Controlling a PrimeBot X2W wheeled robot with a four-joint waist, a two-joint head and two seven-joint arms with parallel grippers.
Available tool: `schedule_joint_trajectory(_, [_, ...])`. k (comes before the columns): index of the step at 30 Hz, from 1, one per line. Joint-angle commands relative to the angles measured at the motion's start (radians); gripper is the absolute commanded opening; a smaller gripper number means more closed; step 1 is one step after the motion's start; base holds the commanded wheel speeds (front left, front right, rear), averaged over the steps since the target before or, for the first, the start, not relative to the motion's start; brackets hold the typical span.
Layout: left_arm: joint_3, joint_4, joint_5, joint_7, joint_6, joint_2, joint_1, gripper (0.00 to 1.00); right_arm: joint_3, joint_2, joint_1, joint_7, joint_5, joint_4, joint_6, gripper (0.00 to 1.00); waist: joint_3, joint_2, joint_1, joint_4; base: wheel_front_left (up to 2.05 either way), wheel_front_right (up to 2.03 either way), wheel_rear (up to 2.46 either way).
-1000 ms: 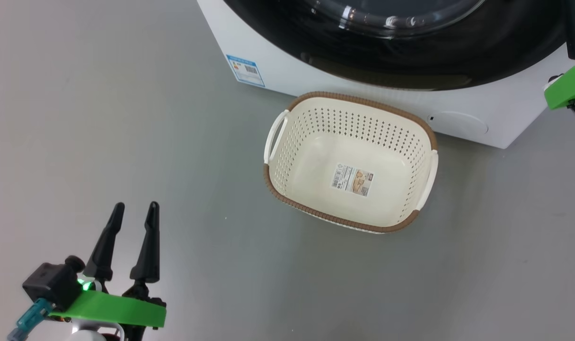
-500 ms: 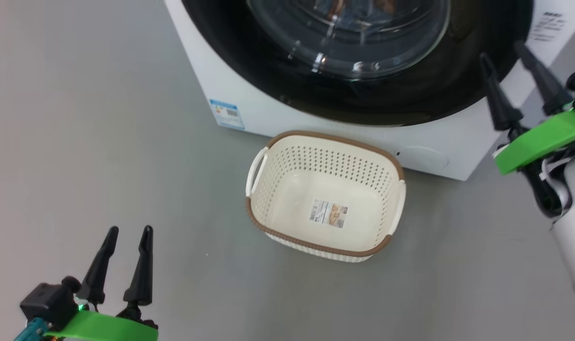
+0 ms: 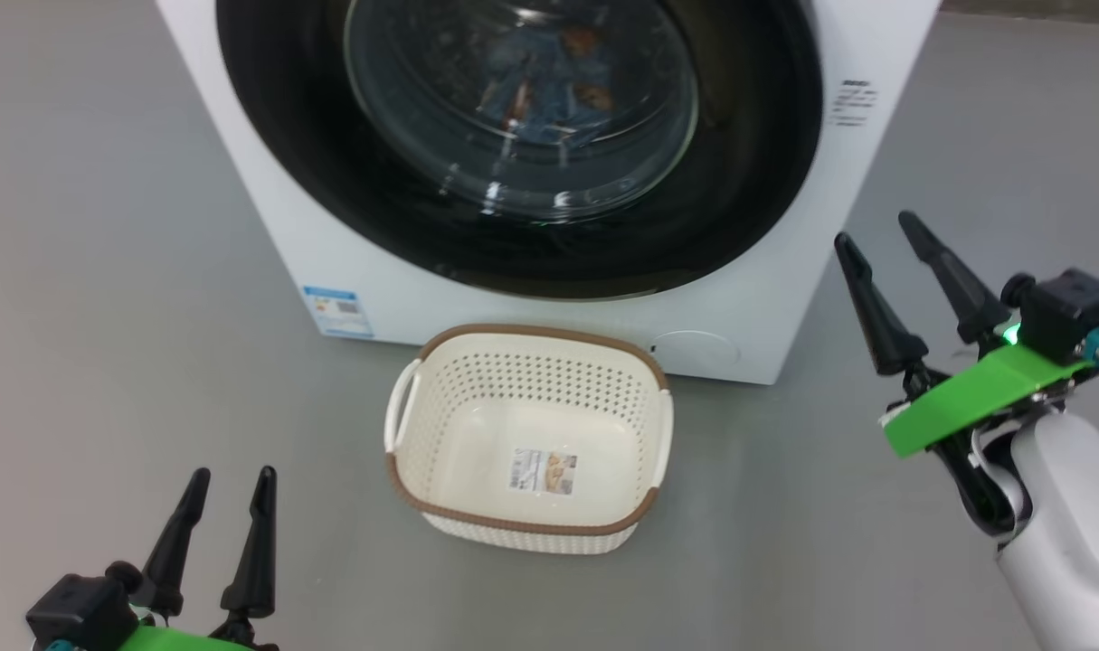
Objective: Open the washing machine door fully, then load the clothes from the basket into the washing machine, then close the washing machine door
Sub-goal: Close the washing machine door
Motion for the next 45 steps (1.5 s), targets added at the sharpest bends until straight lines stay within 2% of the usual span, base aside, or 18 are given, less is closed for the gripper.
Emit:
schedule_joint_trajectory(1, [0.041, -0.028, 0.004, -0.009, -0.003, 0.019, -0.011, 1.00, 0.009, 0.000, 0.024, -0.005, 0.002, -0.034, -0.006, 1.00, -0.043, -0.0001, 0.0000, -0.053, 0.00, 0.00, 0.00])
schedule_joint_trajectory(14, [0.043, -0.059, -0.048, -0.009, -0.003, 0.023, 0.015, 1.00, -0.037, 0.043, 0.178, -0.005, -0.006, -0.146, -0.006, 1.00, -0.073, -0.0001, 0.0000, -0.147, 0.00, 0.00, 0.00])
schedule_joint_trajectory(22, [0.061, -0.068, -0.043, -0.009, -0.003, 0.018, 0.029, 1.00, -0.055, 0.071, 0.264, -0.005, -0.018, -0.190, -0.006, 1.00, -0.078, -0.0001, 0.0000, -0.189, 0.00, 0.00, 0.00])
schedule_joint_trajectory(34, [0.062, -0.077, -0.039, -0.009, -0.003, 0.017, 0.042, 1.00, -0.126, 0.110, 0.368, -0.005, -0.045, -0.211, -0.006, 1.00, -0.089, -0.0001, 0.0000, -0.210, 0.00, 0.00, 0.00])
schedule_joint_trajectory(45, [0.064, -0.081, -0.030, -0.009, -0.003, 0.013, 0.049, 1.00, -0.164, 0.122, 0.401, -0.005, -0.081, -0.205, -0.006, 1.00, -0.089, -0.0001, 0.0000, -0.201, 0.00, 0.00, 0.00])
